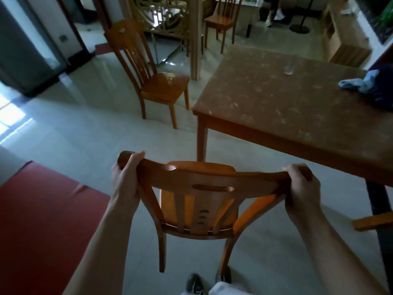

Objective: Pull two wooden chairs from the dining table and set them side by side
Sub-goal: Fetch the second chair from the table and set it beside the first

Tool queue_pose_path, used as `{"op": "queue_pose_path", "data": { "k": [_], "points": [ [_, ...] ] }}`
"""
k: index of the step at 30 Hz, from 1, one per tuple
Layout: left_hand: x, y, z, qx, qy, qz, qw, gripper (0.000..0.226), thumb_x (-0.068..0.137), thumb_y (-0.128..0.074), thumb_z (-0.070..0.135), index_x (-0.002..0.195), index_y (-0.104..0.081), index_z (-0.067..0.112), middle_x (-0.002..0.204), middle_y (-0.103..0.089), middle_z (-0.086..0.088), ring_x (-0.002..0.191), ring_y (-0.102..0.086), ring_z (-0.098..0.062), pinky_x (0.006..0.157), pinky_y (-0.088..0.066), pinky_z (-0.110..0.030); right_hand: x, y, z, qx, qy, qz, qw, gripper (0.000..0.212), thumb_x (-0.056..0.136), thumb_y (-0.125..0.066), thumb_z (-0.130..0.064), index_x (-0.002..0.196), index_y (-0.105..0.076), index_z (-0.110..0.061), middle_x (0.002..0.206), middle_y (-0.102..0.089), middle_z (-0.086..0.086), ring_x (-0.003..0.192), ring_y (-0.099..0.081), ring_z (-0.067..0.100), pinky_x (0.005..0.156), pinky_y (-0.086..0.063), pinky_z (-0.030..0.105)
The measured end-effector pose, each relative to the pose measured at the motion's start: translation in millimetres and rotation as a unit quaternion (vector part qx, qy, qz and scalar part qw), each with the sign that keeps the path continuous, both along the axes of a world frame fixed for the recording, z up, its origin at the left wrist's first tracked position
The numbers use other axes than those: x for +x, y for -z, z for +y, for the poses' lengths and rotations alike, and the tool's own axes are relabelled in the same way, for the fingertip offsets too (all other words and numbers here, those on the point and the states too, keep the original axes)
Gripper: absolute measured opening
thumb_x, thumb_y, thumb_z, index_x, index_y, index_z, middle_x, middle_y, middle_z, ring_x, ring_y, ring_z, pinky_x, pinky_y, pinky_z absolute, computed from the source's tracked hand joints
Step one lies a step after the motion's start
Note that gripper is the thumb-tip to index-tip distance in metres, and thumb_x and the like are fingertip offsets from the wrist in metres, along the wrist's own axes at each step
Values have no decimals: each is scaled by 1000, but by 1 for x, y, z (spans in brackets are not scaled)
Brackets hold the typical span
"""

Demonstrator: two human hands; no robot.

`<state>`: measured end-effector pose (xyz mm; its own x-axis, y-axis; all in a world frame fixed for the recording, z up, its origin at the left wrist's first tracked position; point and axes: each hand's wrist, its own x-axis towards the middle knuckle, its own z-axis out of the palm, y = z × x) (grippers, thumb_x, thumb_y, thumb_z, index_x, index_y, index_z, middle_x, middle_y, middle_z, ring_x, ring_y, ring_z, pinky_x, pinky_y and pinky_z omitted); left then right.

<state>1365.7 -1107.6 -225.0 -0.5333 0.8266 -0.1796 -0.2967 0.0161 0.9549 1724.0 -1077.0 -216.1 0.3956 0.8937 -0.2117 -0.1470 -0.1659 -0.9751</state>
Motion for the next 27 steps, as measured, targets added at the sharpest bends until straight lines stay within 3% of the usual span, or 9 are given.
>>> {"op": "queue_pose_path", "data": {
  "k": [3, 9, 15, 19, 22, 27],
  "points": [
    [-31, -1, -16, 3, -65, -13, 998, 21, 75, -81, 31, 70, -63, 22, 50, -57, 12, 43, -58, -4, 38, -46, -18, -37, 1, 21, -8, -43, -1, 999, 25, 85, -67, -8, 64, -57, -19, 59, -54, -5, 55, -55, 9, 49, -44, 27],
    [-82, -11, -39, -5, -164, 17, 986, 20, 67, -83, 37, 62, -68, 25, 55, -57, 10, 47, -58, -8, 41, -47, -20, -106, -2, 68, -13, -134, -14, 991, 20, 88, -67, -10, 70, -58, -14, 69, -57, 0, 62, -59, 11, 51, -47, 22],
    [-122, -27, -46, -7, -251, 29, 967, 14, 63, -82, 40, 63, -72, 30, 54, -59, 14, 47, -59, -6, 43, -48, -20, -176, -8, 110, 21, -193, 37, 980, 26, 81, -69, -6, 61, -58, -19, 51, -59, -14, 51, -58, 2, 47, -47, 20],
    [-162, -33, -36, -9, -270, 24, 963, 14, 63, -81, 41, 61, -71, 31, 53, -56, 15, 47, -56, -4, 44, -46, -20, -225, -13, 131, 26, -211, 48, 976, 12, 69, -73, -17, 64, -62, -19, 57, -61, -10, 57, -61, 6, 51, -51, 22],
    [-206, -30, -21, -2, -272, 16, 962, 14, 67, -81, 36, 60, -71, 30, 53, -57, 15, 47, -57, -4, 44, -47, -18, -266, -13, 149, 18, -214, 37, 976, 14, 62, -76, -25, 68, -66, -18, 60, -64, -8, 59, -64, 7, 52, -52, 24],
    [-289, -25, 15, 2, -234, 1, 972, 13, 62, -82, 41, 61, -73, 31, 53, -59, 16, 47, -59, -3, 42, -47, -19, -335, -7, 177, 5, -194, -15, 981, 12, 57, -76, -37, 65, -76, -29, 61, -69, -12, 67, -67, 9, 69, -54, 36]
  ]
}}
